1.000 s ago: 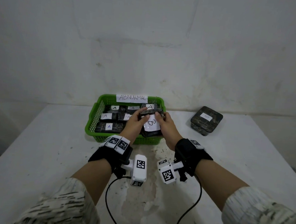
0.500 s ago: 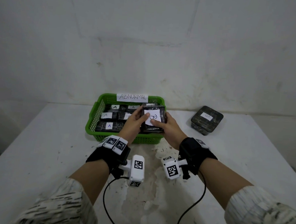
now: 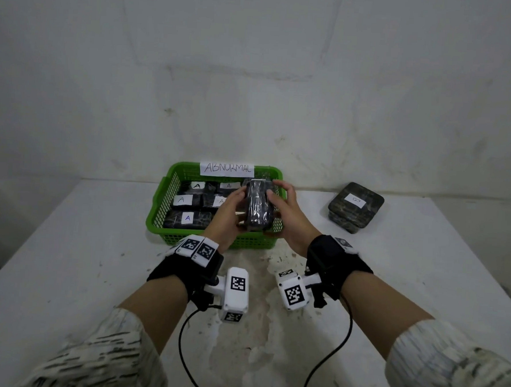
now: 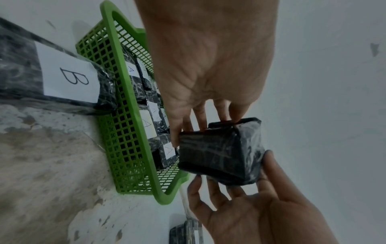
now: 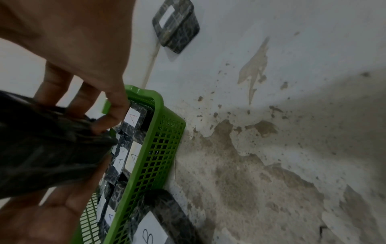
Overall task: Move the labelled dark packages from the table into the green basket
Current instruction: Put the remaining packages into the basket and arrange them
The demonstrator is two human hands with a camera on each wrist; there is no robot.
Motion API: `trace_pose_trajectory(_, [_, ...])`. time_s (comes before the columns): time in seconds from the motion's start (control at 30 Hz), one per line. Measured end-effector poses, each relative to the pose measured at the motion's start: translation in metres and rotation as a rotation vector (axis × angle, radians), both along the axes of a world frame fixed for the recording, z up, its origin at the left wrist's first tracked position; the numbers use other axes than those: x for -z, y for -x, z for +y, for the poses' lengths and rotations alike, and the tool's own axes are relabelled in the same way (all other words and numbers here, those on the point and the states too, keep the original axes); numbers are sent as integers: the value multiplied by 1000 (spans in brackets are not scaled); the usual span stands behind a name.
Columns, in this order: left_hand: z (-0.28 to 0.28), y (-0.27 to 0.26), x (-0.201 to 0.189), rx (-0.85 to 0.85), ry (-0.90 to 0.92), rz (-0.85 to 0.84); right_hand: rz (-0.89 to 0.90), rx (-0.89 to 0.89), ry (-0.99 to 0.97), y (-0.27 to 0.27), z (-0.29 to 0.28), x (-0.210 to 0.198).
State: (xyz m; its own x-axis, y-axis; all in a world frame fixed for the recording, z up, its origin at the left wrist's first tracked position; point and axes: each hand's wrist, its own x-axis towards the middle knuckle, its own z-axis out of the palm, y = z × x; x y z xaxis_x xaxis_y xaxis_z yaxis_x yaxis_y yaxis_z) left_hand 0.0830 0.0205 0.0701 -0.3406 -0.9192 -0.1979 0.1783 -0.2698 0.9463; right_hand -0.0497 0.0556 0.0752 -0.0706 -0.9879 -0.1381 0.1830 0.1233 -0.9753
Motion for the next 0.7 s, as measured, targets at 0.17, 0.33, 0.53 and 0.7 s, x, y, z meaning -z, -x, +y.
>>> trace_pose_trajectory(0.17, [3,6,-2,26,13,1,-7,-44,28,-4,1,-3])
trace_pose_trajectory(0.33, [-1,7,-2,18,46,-37,86,-46,130,-8,4,-3])
trace_pose_trajectory(0.53, [-1,8,-5,-9,54,-36,-57,-95,93,-5,2,2])
trace_pose_trajectory(0.7, [-2,5,-5,47,25,-45,-73,-96,88,-1,1,7])
